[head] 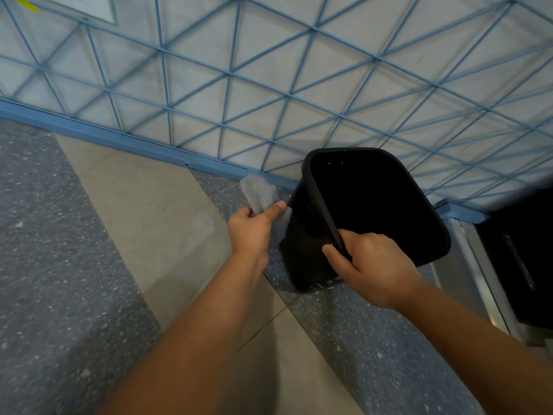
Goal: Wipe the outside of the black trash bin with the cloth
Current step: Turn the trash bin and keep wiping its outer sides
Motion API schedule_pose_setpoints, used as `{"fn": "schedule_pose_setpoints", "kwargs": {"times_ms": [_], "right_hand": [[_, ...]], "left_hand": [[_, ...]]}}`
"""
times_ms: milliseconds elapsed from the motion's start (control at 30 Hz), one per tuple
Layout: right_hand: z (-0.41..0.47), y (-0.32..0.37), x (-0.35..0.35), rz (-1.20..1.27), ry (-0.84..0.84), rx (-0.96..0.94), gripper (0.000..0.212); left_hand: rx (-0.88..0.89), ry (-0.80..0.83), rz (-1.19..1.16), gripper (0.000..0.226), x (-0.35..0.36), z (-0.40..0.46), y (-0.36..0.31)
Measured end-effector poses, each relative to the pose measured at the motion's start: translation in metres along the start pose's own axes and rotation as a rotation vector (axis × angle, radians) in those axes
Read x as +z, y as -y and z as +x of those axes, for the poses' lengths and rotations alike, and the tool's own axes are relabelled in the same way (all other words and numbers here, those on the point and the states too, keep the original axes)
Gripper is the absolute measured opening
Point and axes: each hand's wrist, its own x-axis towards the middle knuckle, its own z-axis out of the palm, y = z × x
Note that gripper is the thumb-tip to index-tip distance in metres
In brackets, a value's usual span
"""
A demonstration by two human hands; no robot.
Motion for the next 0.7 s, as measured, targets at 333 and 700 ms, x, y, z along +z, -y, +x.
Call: {"fn": "schedule_pose_setpoints", "kwargs": {"times_ms": [333, 700], "right_hand": [[0.001, -0.001, 0.0, 0.022, 0.019, -0.008, 0.033], [0.0, 0.002, -0.002, 0.035, 0.022, 0.0, 0.03]], "left_hand": [[-0.105, 0.152, 0.115, 0.055, -0.025, 0.022, 0.007], [-0.082, 0.111, 0.138, 0.027, -0.032, 0.022, 0.0]]}}
